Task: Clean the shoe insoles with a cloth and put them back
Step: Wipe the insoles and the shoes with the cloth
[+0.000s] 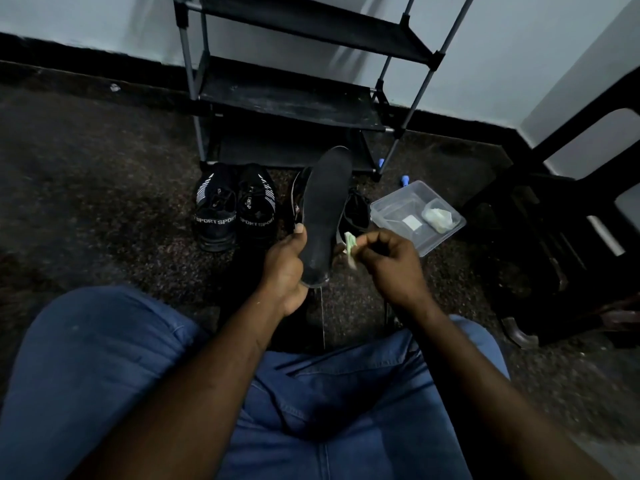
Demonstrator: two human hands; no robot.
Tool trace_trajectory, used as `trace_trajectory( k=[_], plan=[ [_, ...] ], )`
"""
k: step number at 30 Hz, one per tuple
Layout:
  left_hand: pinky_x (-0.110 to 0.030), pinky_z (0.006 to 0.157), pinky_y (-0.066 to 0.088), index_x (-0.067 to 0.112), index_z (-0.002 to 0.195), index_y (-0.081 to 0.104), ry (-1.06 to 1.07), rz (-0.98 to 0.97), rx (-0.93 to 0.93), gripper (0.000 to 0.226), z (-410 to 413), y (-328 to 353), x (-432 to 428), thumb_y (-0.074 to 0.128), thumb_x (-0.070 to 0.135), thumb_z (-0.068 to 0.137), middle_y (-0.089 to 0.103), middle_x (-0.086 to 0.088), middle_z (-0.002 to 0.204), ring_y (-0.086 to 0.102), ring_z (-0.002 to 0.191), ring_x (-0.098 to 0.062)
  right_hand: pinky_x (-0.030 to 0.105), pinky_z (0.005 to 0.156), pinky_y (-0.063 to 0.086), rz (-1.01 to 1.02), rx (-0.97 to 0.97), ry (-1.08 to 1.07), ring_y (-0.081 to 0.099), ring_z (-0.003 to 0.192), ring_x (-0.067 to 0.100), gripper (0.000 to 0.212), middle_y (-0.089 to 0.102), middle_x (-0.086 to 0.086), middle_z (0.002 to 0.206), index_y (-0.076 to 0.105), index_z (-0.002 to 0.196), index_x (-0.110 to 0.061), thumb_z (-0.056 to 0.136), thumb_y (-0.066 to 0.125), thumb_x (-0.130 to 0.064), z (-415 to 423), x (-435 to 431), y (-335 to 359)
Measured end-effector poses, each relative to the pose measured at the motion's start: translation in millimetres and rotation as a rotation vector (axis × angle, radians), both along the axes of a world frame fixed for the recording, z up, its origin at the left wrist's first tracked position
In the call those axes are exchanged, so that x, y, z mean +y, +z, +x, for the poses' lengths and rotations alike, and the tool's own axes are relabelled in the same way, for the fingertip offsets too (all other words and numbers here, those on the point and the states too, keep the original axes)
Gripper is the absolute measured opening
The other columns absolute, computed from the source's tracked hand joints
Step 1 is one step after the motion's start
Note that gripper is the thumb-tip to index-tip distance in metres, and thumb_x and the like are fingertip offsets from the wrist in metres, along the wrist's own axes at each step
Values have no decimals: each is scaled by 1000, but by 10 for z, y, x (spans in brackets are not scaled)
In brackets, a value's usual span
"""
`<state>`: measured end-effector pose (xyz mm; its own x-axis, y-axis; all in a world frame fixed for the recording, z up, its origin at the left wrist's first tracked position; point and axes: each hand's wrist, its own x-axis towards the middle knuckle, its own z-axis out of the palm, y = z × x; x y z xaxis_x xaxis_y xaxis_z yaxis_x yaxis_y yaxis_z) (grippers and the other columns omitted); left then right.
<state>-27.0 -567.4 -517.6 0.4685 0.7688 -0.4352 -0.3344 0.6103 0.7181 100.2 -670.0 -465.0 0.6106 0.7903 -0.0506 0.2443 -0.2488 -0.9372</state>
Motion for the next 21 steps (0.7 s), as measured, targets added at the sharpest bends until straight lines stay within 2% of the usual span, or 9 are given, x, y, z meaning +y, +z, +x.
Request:
trace_trajectory(
  k=[3,6,8,10,14,18,21],
  plan=[
    [-48,103,53,5,134,58,-8,-56,-57,42,18,-16,-9,58,31,102,61,-19,139,66,110,-28,27,64,51,-65,-183,10,65,67,4,12,75,-6,79,74,87,-20,90,72,-9,-89,26,-109],
    [-45,110,47,4,142,55,-103,-172,-175,52,1,25,-16,54,36,101,61,-16,140,62,121,-29,26,73,57,-33,-300,-24,69,77,1,9,75,-13,84,73,88,-23,87,78,-15,-194,52,-130],
    [-42,119,37,3,140,57,-212,-235,-277,55,-31,76,-16,47,40,101,59,-14,143,57,129,-29,22,72,55,-12,-377,-25,68,77,1,11,73,-14,83,72,89,-23,86,79,-15,-233,71,-118],
    [-41,122,32,3,141,56,-262,-250,-344,54,-54,84,-12,41,41,105,59,-15,142,56,128,-28,26,70,56,-4,-462,-6,66,73,3,13,71,-12,80,70,91,-24,86,77,-14,-256,82,-125],
    [-38,119,35,7,139,59,-299,-236,-385,51,-46,75,-4,40,41,106,65,-11,135,63,119,-24,38,71,56,56,-692,11,67,78,14,8,71,-6,92,74,96,-23,88,74,-23,-245,103,-163],
    [-37,114,41,6,131,65,-309,-232,-390,51,-39,63,14,42,43,104,66,-13,132,65,116,-23,39,74,56,67,-824,47,67,86,19,17,71,-2,101,78,106,-20,91,71,-26,-280,66,-205],
    [-42,117,38,8,117,76,-296,-228,-374,53,-45,66,37,42,45,102,63,-19,137,62,123,-27,38,76,53,39,-860,76,64,85,22,18,73,-2,98,79,107,-21,91,71,-25,-355,25,-279]
  ],
)
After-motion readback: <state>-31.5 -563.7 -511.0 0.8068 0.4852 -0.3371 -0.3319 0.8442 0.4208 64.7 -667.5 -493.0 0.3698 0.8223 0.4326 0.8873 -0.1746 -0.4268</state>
